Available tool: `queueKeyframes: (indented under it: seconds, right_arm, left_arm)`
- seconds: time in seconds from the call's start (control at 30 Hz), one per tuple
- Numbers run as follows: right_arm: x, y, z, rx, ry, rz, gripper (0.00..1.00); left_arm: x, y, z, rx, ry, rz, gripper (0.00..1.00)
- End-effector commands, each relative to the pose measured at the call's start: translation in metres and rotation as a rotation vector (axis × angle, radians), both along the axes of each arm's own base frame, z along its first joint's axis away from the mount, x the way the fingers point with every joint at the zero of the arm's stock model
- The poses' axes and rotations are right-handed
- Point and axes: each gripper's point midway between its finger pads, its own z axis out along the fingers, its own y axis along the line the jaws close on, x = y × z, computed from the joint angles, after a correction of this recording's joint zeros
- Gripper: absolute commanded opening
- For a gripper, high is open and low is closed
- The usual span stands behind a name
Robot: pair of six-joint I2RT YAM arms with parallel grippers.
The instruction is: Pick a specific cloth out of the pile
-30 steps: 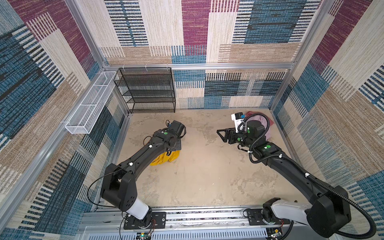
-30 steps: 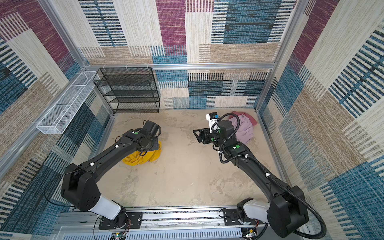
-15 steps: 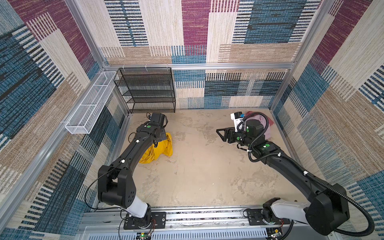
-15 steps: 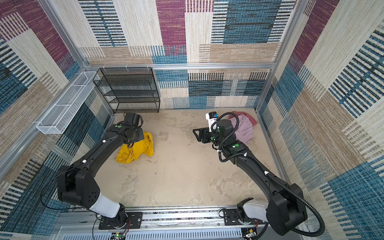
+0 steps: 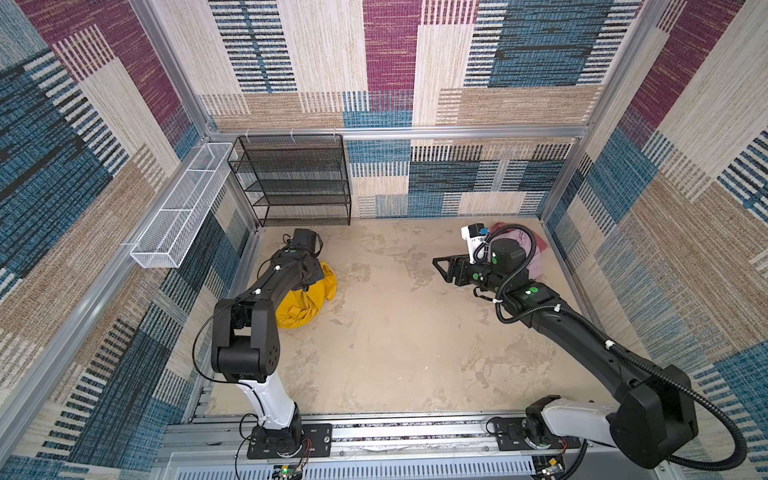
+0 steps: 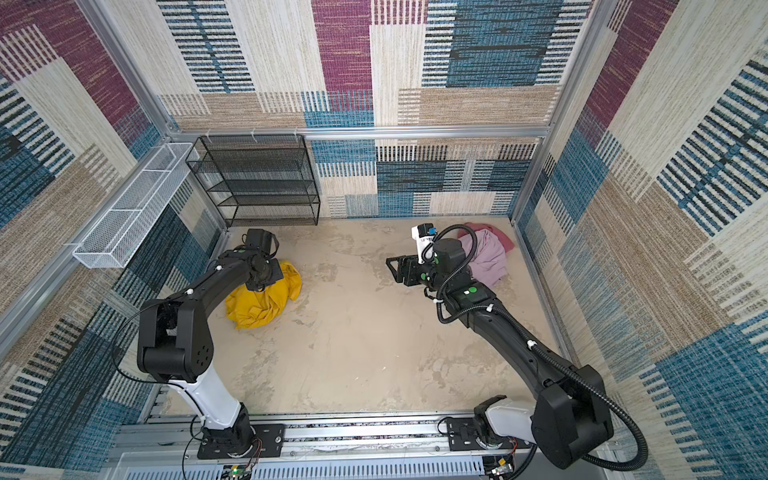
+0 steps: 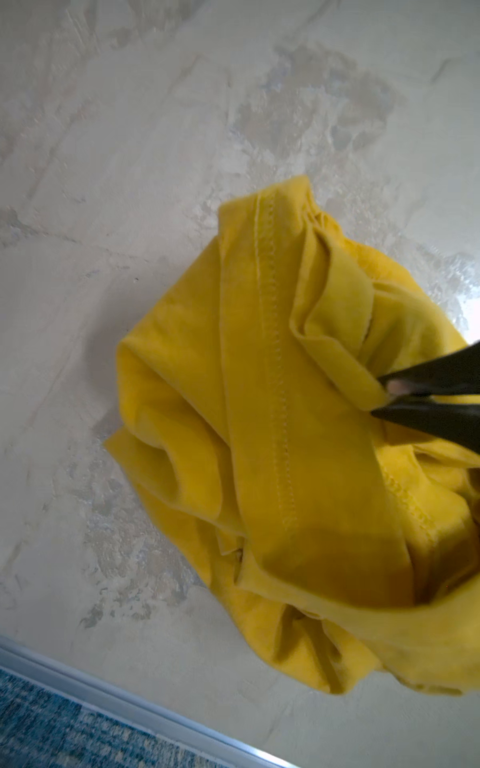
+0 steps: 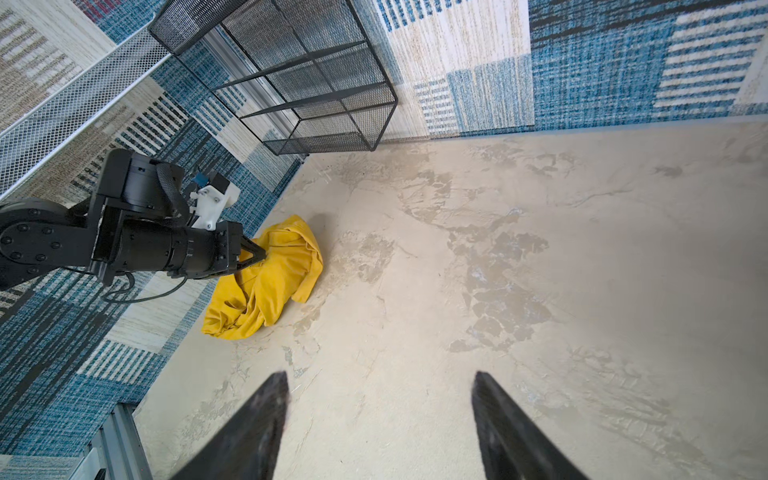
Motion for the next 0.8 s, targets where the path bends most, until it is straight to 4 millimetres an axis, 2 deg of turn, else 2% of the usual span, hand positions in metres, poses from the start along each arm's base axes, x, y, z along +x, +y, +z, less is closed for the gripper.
queueKeyframes:
  seconds: [0.0,0.23,0.33,0.47,0.6,0.77]
  right_arm:
    - [0.004,0.002,0.008,0.019,-0.018,-0.005,0.73]
    - [0.008,0.005,0.009,0.022,-0.016,-0.001,0.73]
    - [0.009,0.004,0.008,0.018,-0.015,-0.009,0.73]
    - [0.013,0.001,0.008,0.002,-0.017,-0.029,0.73]
    - [0.015,0.000,0.015,0.005,-0.030,-0.038,0.73]
    - [0.015,0.000,0.013,0.014,-0.030,-0.039,0.73]
  left_arm:
    - [-0.001,0.008,-0.007,0.028,0.002,0.031,0.00]
    - [-0.004,0.010,-0.017,0.043,0.034,0.026,0.00]
    - [-0.002,0.007,-0.010,0.031,0.011,0.010,0.01]
    - [-0.001,0.004,0.005,0.014,-0.036,0.005,0.09]
    - [-0.003,-0.002,0.019,-0.011,-0.071,-0.013,0.14]
    - [-0.004,-0.010,0.035,-0.028,-0.097,-0.044,0.21]
